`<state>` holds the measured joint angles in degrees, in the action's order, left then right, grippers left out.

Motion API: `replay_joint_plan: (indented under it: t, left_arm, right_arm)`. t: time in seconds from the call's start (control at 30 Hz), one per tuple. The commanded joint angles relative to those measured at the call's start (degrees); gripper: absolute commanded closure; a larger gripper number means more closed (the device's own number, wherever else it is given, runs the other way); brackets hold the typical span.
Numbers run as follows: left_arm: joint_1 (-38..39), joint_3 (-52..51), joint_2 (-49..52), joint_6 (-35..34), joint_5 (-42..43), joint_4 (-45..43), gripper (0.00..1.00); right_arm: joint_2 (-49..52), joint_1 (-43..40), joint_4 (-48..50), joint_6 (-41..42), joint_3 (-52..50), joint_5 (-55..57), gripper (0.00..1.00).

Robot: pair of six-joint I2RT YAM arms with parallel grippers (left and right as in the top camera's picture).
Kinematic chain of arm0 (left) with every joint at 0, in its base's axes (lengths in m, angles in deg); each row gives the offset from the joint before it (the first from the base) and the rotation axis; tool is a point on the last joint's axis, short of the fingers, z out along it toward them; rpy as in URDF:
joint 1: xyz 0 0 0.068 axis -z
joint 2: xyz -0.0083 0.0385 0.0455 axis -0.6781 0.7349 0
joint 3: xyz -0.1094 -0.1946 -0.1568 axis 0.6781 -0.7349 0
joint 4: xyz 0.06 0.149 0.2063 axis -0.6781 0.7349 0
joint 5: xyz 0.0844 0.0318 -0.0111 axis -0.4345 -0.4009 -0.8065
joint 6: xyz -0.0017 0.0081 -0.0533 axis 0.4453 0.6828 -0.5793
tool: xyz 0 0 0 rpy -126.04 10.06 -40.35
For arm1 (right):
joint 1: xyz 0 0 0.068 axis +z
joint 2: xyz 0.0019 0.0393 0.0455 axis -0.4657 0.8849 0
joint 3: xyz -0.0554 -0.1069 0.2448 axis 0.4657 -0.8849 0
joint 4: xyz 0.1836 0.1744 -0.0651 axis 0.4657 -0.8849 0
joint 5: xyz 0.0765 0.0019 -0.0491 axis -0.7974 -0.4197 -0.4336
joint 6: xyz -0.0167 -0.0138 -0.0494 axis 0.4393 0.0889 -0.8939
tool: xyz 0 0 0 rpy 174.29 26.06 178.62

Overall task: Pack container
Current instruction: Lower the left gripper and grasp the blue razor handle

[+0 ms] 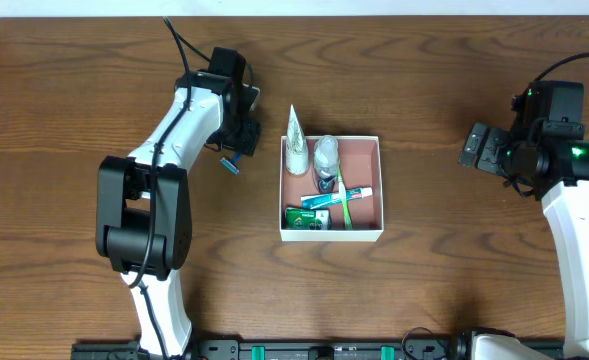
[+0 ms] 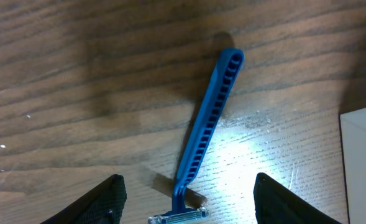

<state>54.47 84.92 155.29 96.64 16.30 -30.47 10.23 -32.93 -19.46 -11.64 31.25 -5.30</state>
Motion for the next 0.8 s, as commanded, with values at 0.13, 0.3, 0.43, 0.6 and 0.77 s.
replay_joint_plan:
  t: [0.13, 0.3, 0.43, 0.6, 0.77]
  left_arm:
    - [-0.3, -0.6, 1.1, 1.3, 0.8, 0.3, 0.33]
    - [-0.3, -0.6, 1.1, 1.4, 0.8, 0.3, 0.33]
    - [-0.3, -0.6, 1.1, 2.5, 0.9, 0.4, 0.32]
    - [-0.3, -0.6, 1.1, 4.4, 0.9, 0.4, 0.29]
    - [-0.3, -0.9, 1.1, 5.7, 0.9, 0.3, 0.28]
  right_arm:
    - [0.0, -0.1, 0.0, 0.7, 0.7, 0.0, 0.01]
    - [0.0, -0.1, -0.1, 0.7, 0.7, 0.0, 0.01]
    - [0.0, -0.1, 0.0, 0.7, 0.7, 0.0, 0.01]
    - [0.0, -0.1, 0.0, 0.7, 0.7, 0.0, 0.01]
    - [0.0, -0.1, 0.0, 0.7, 0.7, 0.0, 0.01]
